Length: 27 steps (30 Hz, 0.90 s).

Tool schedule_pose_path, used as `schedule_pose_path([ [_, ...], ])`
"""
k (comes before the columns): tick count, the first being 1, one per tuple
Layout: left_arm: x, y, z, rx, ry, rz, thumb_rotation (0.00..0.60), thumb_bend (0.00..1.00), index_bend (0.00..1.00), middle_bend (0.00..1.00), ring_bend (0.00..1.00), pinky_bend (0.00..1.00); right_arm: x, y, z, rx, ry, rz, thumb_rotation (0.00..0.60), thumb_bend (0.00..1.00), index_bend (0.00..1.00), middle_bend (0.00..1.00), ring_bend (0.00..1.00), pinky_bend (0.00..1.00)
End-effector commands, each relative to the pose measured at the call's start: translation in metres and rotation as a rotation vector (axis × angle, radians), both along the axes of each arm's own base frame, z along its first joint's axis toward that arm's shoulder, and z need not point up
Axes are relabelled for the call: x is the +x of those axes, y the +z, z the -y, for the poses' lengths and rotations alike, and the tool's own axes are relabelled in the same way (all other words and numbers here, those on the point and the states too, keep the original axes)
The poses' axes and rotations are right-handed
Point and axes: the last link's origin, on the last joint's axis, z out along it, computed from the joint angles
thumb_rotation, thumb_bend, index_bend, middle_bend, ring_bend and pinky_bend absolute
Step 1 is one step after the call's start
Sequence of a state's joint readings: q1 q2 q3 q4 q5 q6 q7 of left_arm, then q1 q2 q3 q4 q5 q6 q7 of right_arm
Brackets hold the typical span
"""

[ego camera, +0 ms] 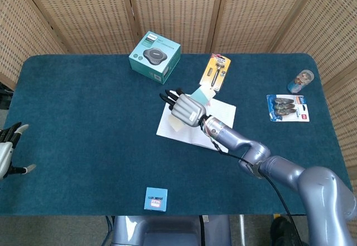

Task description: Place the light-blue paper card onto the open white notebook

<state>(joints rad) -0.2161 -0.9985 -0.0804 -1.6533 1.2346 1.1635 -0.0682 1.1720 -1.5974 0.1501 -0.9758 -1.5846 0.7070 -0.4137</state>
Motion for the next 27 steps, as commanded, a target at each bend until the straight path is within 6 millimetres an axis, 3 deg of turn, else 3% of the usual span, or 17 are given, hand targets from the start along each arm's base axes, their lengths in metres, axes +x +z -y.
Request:
schedule_pose_path([
  [1,0.0,0.0,-0.002,-0.001,0.003,0.001,0.6,0.0,0.0,0.0,0.0,0.0,0.005,-0.006,0.001,-0.026,0.061,-0.054,0.6,0.16,0.66,0.0,0.01,0.26],
  [13,-0.003,0.001,-0.006,-0.006,0.018,0.005,0.6,0.0,0.0,0.0,0.0,0.0,-0.001,-0.027,0.007,-0.118,0.228,-0.28,0.6,0.16,0.66,0.0,0.01,0.26],
  [27,-0.003,-0.001,-0.009,-0.014,0.02,0.002,0.6,0.0,0.0,0.0,0.0,0.0,-0.016,-0.041,-0.009,-0.04,0.342,-0.388,0.6,0.19,0.66,0.0,0.01,0.26],
])
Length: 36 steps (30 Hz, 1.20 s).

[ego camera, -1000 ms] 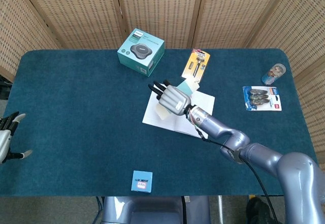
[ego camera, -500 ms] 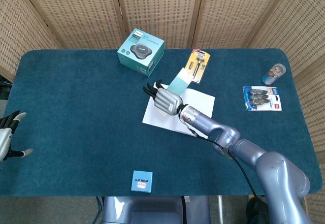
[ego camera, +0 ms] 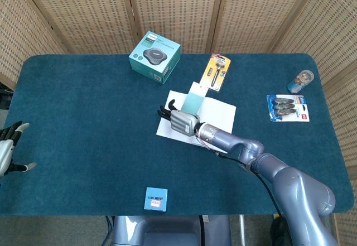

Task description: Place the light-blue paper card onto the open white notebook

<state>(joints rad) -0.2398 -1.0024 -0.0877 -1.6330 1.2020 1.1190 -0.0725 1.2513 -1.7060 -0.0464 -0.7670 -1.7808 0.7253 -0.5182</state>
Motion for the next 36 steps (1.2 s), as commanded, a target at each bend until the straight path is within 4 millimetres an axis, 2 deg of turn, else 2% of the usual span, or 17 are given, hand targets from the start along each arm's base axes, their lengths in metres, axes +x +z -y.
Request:
schedule_pose_path([
  [1,0.001,0.0,0.0,0.0,-0.003,-0.001,0.6,0.0,0.0,0.0,0.0,0.0,-0.002,0.0,-0.002,0.014,0.027,-0.021,0.6,0.19,0.66,0.0,0.01,0.26],
  [5,0.001,-0.001,0.0,0.001,-0.003,0.0,0.6,0.0,0.0,0.0,0.0,0.0,-0.004,0.002,-0.002,0.021,0.043,-0.038,0.6,0.21,0.66,0.0,0.01,0.26],
  [7,0.001,-0.001,0.0,0.001,-0.003,0.0,0.6,0.0,0.0,0.0,0.0,0.0,-0.006,0.004,-0.001,0.022,0.045,-0.04,0.6,0.21,0.6,0.0,0.01,0.26],
  [9,0.001,-0.001,0.0,0.001,-0.003,-0.001,0.6,0.0,0.0,0.0,0.0,0.0,-0.007,0.005,0.0,0.021,0.045,-0.041,0.6,0.19,0.46,0.0,0.01,0.26],
  [11,0.001,-0.001,0.0,0.0,-0.003,-0.002,0.6,0.0,0.0,0.0,0.0,0.0,-0.009,0.007,0.0,0.019,0.048,-0.043,0.6,0.1,0.26,0.0,0.01,0.26],
  [14,0.002,-0.002,0.0,-0.003,-0.006,-0.003,0.6,0.0,0.0,0.0,0.0,0.0,-0.012,0.012,0.001,0.009,0.066,-0.044,0.6,0.0,0.08,0.0,0.01,0.26],
  [17,0.003,-0.002,0.001,-0.004,-0.009,-0.003,0.6,0.0,0.0,0.0,0.0,0.0,-0.013,0.014,0.001,0.003,0.085,-0.034,0.6,0.0,0.04,0.0,0.01,0.26],
  [25,0.003,-0.002,0.002,-0.003,-0.01,-0.002,0.6,0.0,0.0,0.0,0.0,0.0,-0.016,0.024,0.004,-0.023,0.084,0.009,0.6,0.0,0.03,0.0,0.01,0.26],
  [26,0.003,-0.002,0.002,-0.003,-0.01,-0.002,0.6,0.0,0.0,0.0,0.0,0.0,-0.015,0.029,0.005,-0.018,0.039,0.075,0.6,0.02,0.03,0.0,0.01,0.26],
  [27,0.003,-0.002,0.002,-0.003,-0.011,-0.002,0.6,0.0,0.0,0.0,0.0,0.0,-0.016,0.031,0.004,-0.004,-0.011,0.134,0.6,0.05,0.03,0.0,0.01,0.26],
  [28,0.003,-0.002,0.002,-0.003,-0.011,-0.001,0.6,0.0,0.0,0.0,0.0,0.0,-0.016,0.032,0.003,0.009,-0.052,0.177,0.6,0.13,0.03,0.0,0.01,0.26],
  [30,0.003,-0.002,0.002,-0.004,-0.012,0.0,0.6,0.0,0.0,0.0,0.0,0.0,-0.018,0.033,0.001,0.065,-0.208,0.319,0.6,0.36,0.03,0.0,0.0,0.26],
  [32,0.003,-0.001,0.002,-0.002,-0.013,0.001,0.6,0.0,0.0,0.0,0.0,0.0,-0.02,0.032,-0.001,0.129,-0.371,0.447,0.6,0.72,0.03,0.0,0.0,0.26],
  [34,0.003,-0.002,0.002,-0.003,-0.012,0.001,0.6,0.0,0.0,0.0,0.0,0.0,-0.02,0.031,-0.003,0.165,-0.46,0.508,0.6,0.94,0.04,0.0,0.0,0.24],
  [35,0.003,-0.002,0.002,-0.004,-0.013,0.001,0.6,0.0,0.0,0.0,0.0,0.0,-0.02,0.029,-0.005,0.19,-0.527,0.546,0.6,0.99,0.04,0.0,0.0,0.22],
  [36,0.003,-0.002,0.002,-0.004,-0.013,0.0,0.6,0.0,0.0,0.0,0.0,0.0,-0.019,0.028,-0.007,0.214,-0.587,0.578,0.6,1.0,0.04,0.0,0.0,0.21],
])
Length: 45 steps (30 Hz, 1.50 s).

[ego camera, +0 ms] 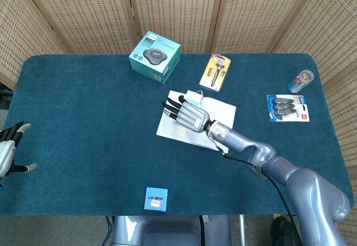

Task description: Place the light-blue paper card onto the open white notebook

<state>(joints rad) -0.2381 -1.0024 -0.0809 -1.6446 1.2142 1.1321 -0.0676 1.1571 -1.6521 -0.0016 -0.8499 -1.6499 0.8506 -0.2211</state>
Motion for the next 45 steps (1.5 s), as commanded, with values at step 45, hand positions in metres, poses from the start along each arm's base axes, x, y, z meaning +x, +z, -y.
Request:
schedule_pose_path([
  [45,0.001,-0.003,-0.002,-0.009,-0.002,0.004,0.6,0.0,0.0,0.0,0.0,0.0,-0.026,-0.042,-0.024,0.097,-0.412,-0.099,0.6,1.0,0.04,0.0,0.0,0.18],
])
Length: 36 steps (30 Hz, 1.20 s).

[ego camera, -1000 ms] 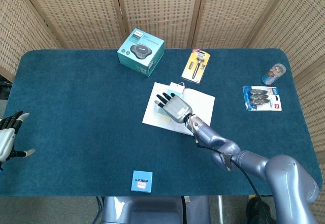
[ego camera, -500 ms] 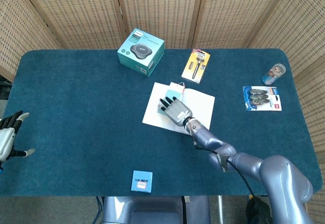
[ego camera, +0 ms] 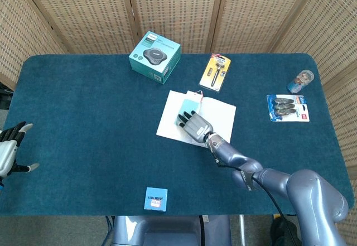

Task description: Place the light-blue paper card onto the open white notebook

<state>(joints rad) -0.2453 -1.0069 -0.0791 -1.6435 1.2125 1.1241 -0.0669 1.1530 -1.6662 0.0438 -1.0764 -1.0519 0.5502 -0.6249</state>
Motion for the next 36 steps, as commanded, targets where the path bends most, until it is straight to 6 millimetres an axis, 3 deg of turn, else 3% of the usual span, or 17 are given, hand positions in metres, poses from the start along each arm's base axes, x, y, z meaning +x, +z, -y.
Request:
schedule_pose_path([
  [1,0.0,0.0,0.0,-0.001,-0.001,0.0,0.6,0.0,0.0,0.0,0.0,0.0,-0.002,0.001,-0.002,0.005,0.016,-0.022,0.6,1.0,0.04,0.0,0.0,0.18],
  [36,0.002,-0.002,0.001,-0.005,-0.006,-0.003,0.6,0.0,0.0,0.0,0.0,0.0,-0.016,0.006,-0.019,0.029,0.08,-0.114,0.6,1.0,0.04,0.0,0.0,0.18],
])
